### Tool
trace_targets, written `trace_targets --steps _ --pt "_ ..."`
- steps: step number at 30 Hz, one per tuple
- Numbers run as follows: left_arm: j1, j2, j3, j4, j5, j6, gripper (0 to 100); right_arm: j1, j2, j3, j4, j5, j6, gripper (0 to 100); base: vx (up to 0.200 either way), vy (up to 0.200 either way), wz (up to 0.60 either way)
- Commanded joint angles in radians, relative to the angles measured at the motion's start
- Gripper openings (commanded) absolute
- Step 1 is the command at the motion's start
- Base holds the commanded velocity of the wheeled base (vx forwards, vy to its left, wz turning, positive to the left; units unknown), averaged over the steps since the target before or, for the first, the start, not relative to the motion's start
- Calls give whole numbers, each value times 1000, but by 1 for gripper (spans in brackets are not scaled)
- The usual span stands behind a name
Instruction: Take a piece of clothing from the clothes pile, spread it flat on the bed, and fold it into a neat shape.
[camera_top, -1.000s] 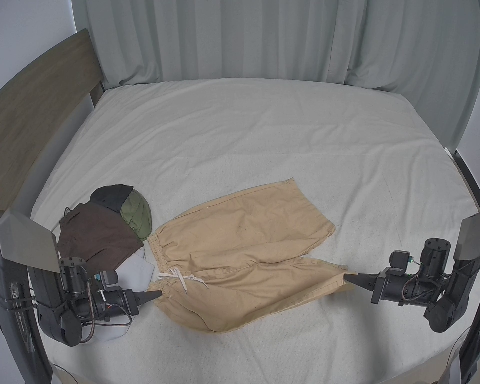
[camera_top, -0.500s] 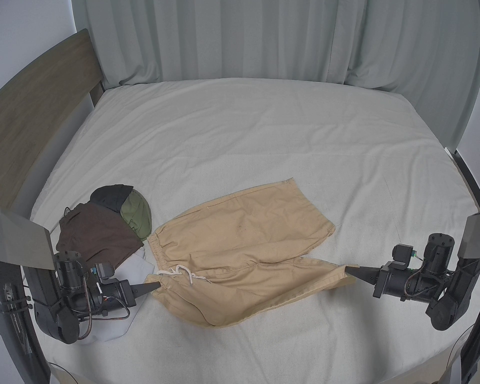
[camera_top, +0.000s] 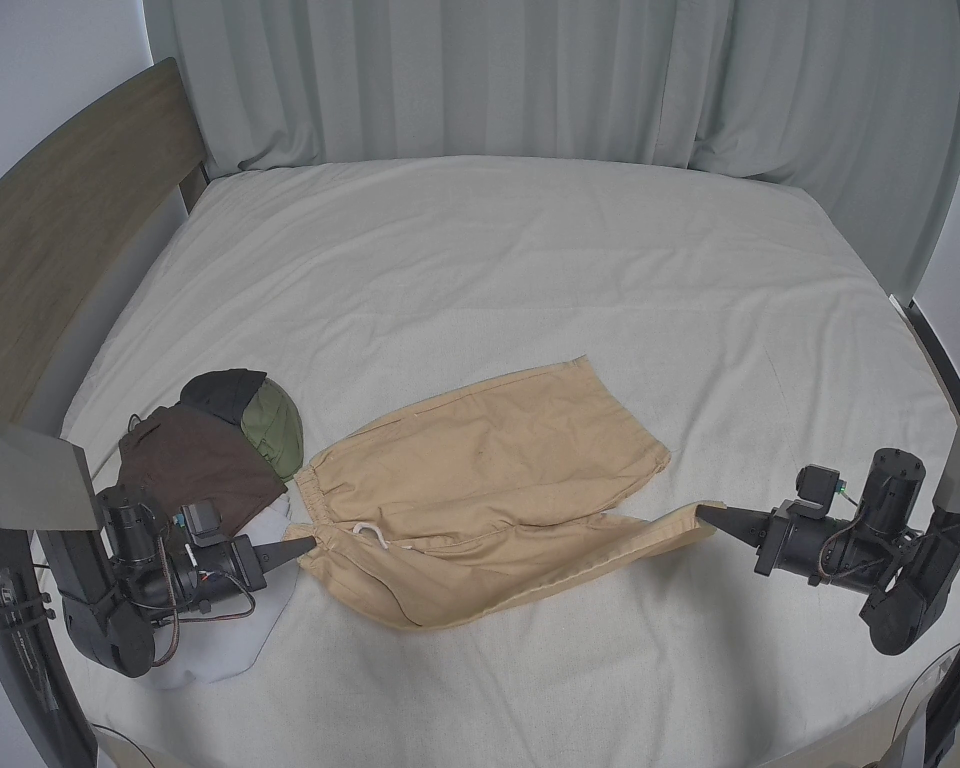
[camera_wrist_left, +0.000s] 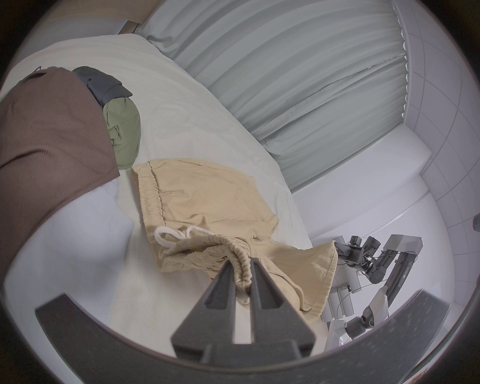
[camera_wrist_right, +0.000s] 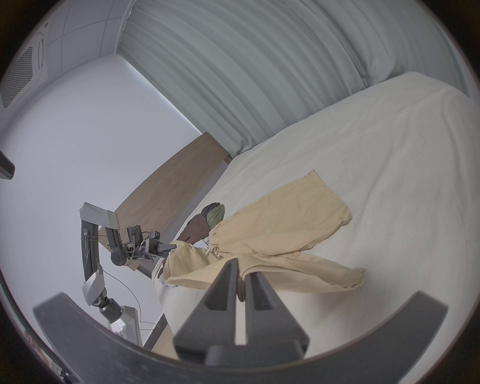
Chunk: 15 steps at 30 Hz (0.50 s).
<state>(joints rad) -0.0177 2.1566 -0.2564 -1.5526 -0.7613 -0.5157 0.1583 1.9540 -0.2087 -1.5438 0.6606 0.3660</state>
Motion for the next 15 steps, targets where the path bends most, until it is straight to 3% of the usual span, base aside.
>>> trace_targets --steps 1,15 --pt "2 -3 -15 -1 10 -1 0 12 -17 -12 1 -12 4 0 0 0 0" --pt "1 -12 -43 -1 60 -26 0 73 -12 -133 1 -78 18 0 0 0 0"
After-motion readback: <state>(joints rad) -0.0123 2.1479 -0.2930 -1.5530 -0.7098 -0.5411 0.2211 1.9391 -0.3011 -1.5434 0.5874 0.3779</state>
